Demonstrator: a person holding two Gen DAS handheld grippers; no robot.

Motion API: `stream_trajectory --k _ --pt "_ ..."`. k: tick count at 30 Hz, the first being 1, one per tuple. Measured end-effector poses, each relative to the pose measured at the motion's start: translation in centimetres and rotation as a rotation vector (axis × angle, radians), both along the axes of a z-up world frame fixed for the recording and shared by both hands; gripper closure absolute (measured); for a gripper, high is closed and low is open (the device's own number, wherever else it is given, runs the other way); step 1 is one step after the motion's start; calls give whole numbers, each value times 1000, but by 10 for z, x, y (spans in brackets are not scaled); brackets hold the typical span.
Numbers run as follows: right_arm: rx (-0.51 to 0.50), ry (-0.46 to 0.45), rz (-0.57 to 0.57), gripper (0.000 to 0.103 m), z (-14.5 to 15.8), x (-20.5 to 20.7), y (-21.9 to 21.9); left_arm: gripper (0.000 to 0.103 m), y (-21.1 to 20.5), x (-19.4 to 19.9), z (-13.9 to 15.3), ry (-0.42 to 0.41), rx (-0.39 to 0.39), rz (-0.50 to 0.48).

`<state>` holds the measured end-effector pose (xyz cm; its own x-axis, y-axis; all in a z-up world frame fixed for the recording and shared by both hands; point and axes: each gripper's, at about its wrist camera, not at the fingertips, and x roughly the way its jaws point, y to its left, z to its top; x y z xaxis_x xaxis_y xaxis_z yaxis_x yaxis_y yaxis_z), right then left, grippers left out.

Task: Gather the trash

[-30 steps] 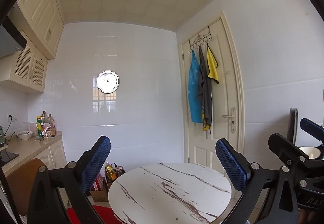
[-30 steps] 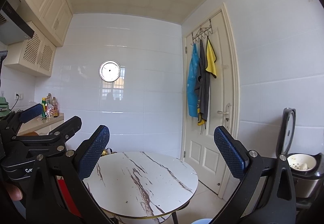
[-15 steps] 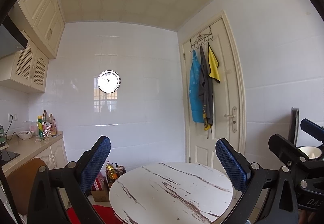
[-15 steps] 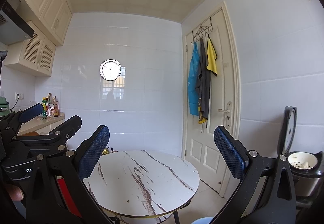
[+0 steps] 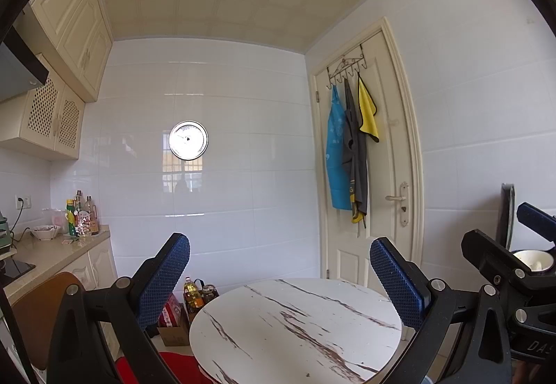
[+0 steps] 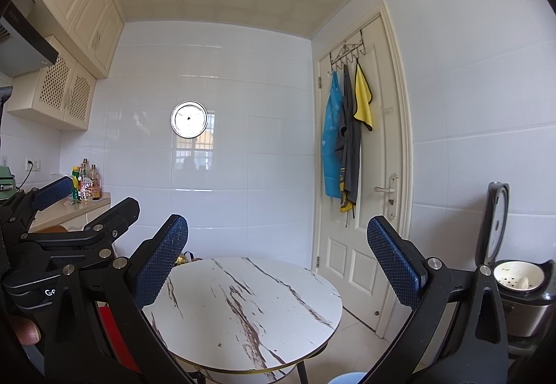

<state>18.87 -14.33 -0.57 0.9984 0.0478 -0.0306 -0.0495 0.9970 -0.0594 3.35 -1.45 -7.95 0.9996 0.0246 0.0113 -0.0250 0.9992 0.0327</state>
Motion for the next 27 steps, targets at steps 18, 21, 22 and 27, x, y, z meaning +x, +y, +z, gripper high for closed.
stream_trajectory --k 18,21,22,27 --pt "-2 0 -4 0 -1 2 1 0 2 1 -1 2 1 1" --pt "-2 2 -3 0 -1 2 2 0 4 2 -1 2 1 2" --pt "-1 2 -3 0 -2 2 2 0 4 2 -1 2 1 1" --pt "-1 2 -4 0 -2 2 3 0 5 2 -1 2 1 0"
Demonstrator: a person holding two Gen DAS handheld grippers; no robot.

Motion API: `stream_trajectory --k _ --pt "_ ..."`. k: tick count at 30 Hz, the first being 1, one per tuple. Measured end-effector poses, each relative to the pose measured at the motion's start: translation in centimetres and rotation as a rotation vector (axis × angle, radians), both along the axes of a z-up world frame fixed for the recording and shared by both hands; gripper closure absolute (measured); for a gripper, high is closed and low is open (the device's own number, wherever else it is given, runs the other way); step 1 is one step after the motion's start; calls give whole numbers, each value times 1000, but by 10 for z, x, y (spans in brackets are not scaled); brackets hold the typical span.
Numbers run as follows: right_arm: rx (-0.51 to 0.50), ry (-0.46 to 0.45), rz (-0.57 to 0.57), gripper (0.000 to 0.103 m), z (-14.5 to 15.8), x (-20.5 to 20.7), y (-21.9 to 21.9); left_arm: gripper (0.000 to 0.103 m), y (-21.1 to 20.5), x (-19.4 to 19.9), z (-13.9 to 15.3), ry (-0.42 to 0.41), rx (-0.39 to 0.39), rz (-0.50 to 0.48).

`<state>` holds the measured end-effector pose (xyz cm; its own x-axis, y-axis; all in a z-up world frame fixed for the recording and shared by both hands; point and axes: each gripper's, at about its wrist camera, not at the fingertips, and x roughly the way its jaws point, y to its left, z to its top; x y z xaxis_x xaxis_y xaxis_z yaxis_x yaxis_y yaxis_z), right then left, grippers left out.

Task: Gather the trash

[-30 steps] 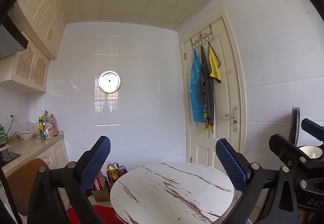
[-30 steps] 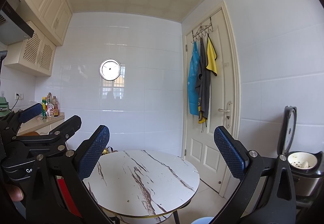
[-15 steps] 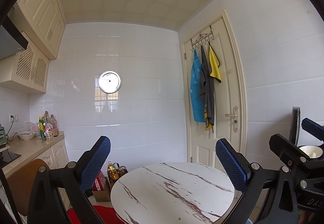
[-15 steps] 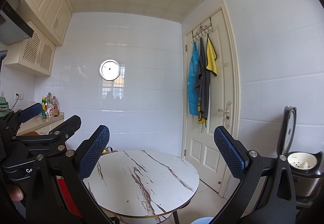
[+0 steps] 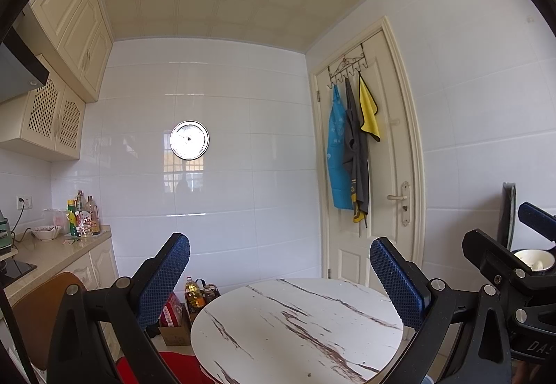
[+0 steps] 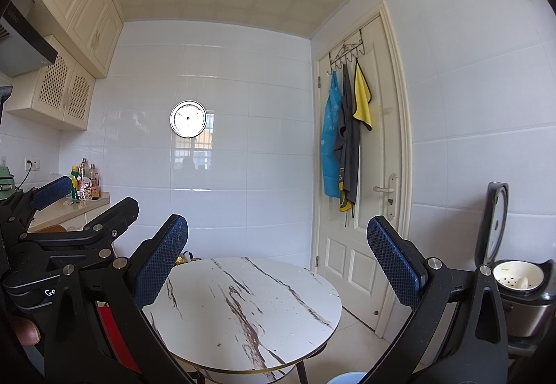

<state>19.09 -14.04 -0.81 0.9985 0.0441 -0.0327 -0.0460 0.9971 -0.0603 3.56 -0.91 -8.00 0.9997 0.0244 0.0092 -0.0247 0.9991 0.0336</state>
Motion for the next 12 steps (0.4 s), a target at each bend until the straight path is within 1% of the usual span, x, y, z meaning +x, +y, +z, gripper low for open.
stream_trajectory --k 12 --pt "1 4 -2 0 -1 0 2 0 3 1 0 2 -2 1"
